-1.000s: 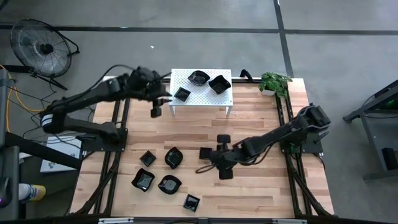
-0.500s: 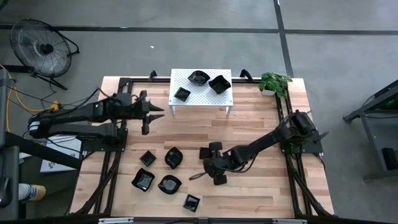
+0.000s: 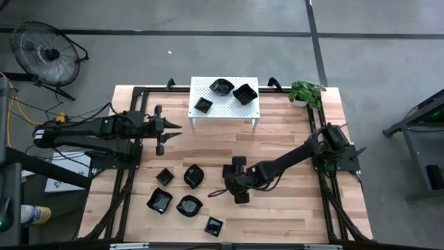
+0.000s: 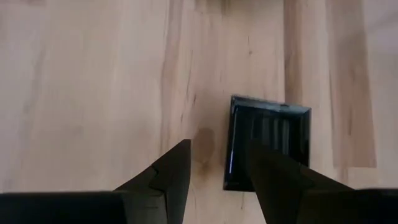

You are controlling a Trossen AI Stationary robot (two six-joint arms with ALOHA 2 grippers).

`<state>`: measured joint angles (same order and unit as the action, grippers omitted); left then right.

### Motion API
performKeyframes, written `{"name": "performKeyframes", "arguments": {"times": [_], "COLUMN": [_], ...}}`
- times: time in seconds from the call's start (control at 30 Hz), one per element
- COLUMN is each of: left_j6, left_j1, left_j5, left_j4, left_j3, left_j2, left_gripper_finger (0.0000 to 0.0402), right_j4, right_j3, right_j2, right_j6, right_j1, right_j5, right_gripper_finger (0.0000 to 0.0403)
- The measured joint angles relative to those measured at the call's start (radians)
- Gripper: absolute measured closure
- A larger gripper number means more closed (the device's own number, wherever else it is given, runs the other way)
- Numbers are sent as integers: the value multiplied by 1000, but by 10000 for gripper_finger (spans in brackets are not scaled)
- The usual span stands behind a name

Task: Pick & Place Mini shaped plates
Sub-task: Stack the black square plate on top of the black square plate on the shelf

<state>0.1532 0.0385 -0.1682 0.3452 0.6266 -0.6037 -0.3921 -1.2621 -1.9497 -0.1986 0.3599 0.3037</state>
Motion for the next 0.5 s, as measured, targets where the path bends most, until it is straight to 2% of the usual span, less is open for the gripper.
{"name": "performKeyframes", "arguments": {"times": [0.5], "left_j6": [-1], "left_j1": [0], "left_j5": [1], "left_j4": [4], "left_j3": [0], "left_j2": [0], "left_gripper_finger": [305], "right_j4": [7], "right_j3": [2], "right_j2": [-65], "right_j6": [35], "right_j1": [0], "right_j5": [54], "right_gripper_finger": [251]}}
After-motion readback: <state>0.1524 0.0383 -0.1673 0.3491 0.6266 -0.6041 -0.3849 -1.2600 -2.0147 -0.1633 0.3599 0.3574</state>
